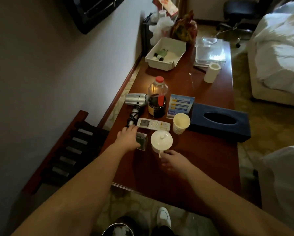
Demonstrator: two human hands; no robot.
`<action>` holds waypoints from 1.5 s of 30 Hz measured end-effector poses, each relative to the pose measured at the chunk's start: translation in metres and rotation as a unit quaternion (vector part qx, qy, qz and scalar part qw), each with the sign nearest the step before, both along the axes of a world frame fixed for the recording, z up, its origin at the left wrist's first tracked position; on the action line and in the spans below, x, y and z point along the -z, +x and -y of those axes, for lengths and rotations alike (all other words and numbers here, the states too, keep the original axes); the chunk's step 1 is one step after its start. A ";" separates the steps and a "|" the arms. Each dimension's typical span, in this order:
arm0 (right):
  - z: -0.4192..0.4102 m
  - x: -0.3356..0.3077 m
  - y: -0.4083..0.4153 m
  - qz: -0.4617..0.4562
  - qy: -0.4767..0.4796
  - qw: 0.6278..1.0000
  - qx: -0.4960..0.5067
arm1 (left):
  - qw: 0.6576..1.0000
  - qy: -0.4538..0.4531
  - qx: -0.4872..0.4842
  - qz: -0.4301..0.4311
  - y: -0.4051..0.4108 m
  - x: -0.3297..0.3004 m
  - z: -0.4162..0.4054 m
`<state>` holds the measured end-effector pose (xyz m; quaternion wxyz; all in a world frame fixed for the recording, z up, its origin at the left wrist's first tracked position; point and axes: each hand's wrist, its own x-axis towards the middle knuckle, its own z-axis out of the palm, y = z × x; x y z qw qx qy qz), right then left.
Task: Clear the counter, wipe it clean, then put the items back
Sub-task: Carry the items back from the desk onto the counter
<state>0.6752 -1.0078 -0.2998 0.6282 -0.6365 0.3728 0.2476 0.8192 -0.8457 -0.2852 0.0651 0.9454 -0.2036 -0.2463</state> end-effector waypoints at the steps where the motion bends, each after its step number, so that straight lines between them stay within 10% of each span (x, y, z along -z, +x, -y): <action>1: 0.002 0.004 0.002 -0.007 0.016 1.000 -0.001 | 1.000 0.014 0.007 -0.009 0.004 0.003 0.000; 21: 0.002 0.015 -0.016 0.058 0.004 0.998 0.018 | 0.983 -0.129 -0.131 -0.012 -0.084 0.007 -0.048; 45: -0.250 -0.098 -0.140 0.204 -0.064 0.865 -0.454 | 0.858 -0.192 -0.453 0.144 -0.396 -0.106 -0.316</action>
